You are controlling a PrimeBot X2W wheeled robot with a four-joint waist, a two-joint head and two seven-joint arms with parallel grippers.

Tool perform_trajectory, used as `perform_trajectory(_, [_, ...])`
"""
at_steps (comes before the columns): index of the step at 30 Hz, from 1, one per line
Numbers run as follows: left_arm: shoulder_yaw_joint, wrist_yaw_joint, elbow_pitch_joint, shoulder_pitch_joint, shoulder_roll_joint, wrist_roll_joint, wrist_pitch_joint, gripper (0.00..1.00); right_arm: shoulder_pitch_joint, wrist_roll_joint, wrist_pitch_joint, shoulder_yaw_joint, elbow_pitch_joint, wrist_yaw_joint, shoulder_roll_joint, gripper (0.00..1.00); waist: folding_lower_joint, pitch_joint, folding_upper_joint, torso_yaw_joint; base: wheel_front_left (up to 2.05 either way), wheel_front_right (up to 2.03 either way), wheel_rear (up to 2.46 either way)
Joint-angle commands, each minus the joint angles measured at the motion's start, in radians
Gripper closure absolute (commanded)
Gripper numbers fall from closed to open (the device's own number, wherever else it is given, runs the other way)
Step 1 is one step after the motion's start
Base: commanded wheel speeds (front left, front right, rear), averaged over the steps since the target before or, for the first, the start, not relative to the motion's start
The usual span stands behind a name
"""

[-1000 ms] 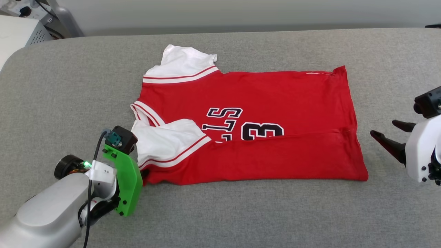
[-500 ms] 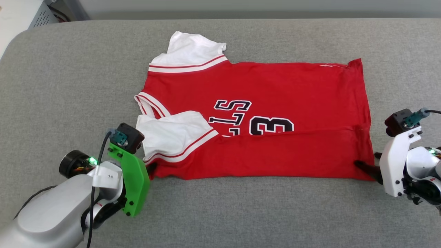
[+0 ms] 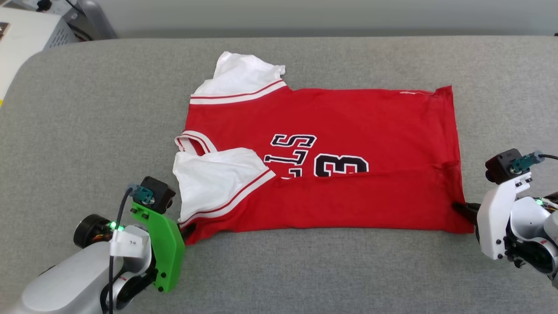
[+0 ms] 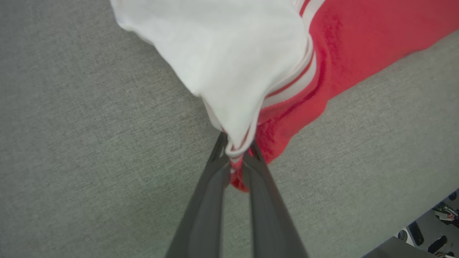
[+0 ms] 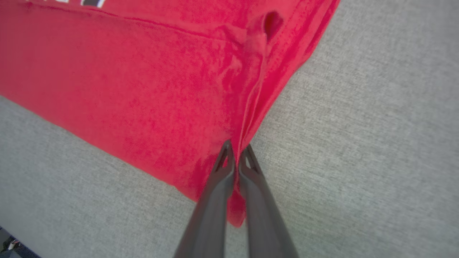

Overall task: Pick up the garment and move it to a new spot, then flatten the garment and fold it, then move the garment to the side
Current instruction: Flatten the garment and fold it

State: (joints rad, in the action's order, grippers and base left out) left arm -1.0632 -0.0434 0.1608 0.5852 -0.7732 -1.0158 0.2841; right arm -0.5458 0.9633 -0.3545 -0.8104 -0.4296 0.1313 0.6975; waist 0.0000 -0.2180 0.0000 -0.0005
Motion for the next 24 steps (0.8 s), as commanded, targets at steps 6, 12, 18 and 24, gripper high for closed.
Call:
perform_trajectory(6, [0.027,-0.013,-0.058,-0.049,-0.05,-0.052,-0.018,1.0,0.074,0.036,0.046,0.021,0.11,-0.001,0.065,1.0,0.0,0.078,0.0,-0.006,0.0,0.0,0.0])
perform_trajectory(12, [0.028,-0.045,-0.156,-0.106,-0.1,-0.082,-0.013,1.0,0.164,0.059,0.04,0.083,0.209,-0.001,0.13,1.0,0.0,0.103,0.0,-0.01,0.0,0.0,0.0])
perform_trajectory(18, [0.022,-0.076,-0.213,-0.146,-0.127,-0.096,-0.01,1.0,0.25,0.077,-0.004,0.17,0.254,-0.001,0.164,1.0,0.0,0.091,0.0,-0.018,0.0,0.0,0.0])
perform_trajectory(24, [0.002,-0.08,-0.16,-0.161,-0.1,-0.097,-0.003,1.0,0.288,0.066,-0.038,0.221,0.217,-0.001,0.122,1.0,0.0,0.05,0.0,-0.026,0.0,0.0,0.0])
